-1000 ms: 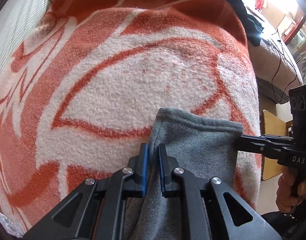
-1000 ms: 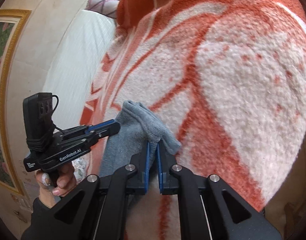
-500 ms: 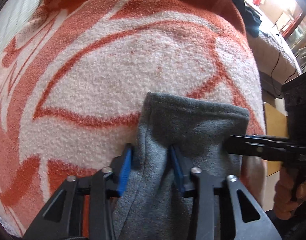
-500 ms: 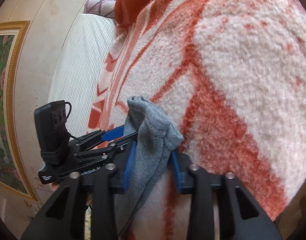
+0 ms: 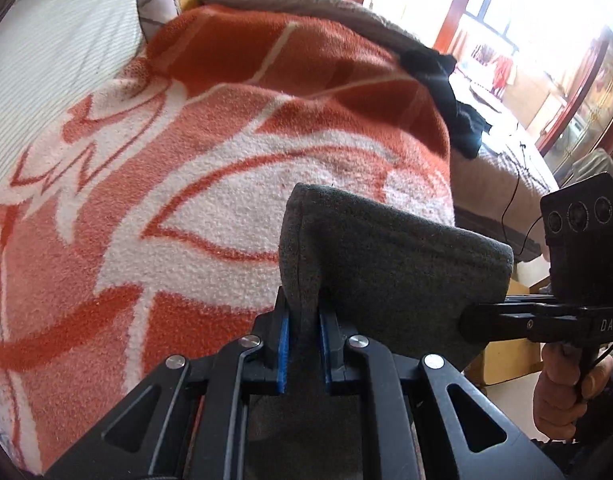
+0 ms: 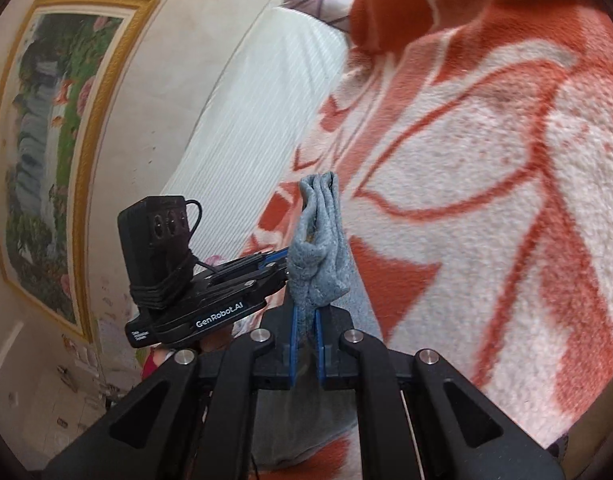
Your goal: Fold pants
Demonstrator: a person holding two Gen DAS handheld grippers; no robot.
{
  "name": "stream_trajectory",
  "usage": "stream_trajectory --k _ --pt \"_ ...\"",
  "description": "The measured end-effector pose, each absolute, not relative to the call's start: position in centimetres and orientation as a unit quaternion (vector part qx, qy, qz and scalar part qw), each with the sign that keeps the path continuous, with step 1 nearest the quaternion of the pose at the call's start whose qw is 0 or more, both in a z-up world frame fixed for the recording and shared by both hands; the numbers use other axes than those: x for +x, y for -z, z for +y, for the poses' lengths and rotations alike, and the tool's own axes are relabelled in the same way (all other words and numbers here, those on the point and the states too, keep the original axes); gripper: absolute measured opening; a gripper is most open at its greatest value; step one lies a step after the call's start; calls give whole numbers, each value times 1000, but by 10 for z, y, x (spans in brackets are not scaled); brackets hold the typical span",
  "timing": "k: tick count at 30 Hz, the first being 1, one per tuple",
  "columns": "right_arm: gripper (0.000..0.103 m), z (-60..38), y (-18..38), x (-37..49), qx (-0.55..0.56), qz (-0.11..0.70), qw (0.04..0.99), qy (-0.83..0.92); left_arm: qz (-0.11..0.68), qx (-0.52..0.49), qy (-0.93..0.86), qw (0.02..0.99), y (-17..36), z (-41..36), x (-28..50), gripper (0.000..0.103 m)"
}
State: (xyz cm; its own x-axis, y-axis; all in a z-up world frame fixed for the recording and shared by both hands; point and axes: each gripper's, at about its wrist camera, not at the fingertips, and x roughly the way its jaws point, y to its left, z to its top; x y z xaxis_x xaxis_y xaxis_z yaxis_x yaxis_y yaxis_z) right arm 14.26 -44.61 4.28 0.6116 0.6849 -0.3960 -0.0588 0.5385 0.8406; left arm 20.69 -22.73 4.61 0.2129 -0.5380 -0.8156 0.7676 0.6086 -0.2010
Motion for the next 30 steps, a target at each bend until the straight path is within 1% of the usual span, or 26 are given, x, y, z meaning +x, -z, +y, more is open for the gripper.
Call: stream_trajectory --k 3,6,12,23,30 --pt "8 -413 -61 137 400 370 788 -286 443 90 419 787 -65 -186 193 11" --pt "8 -375 -66 133 388 379 772 -333 434 63 403 803 -72 -149 179 10" --pt "8 -302 -55 125 365 422 725 -403 421 5 374 826 -64 -81 152 10" --pt "8 -207 13 116 361 521 643 -430 463 -116 326 816 10 20 130 10" --pt "9 -176 52 115 335 577 627 -402 502 -161 297 796 59 54 126 10"
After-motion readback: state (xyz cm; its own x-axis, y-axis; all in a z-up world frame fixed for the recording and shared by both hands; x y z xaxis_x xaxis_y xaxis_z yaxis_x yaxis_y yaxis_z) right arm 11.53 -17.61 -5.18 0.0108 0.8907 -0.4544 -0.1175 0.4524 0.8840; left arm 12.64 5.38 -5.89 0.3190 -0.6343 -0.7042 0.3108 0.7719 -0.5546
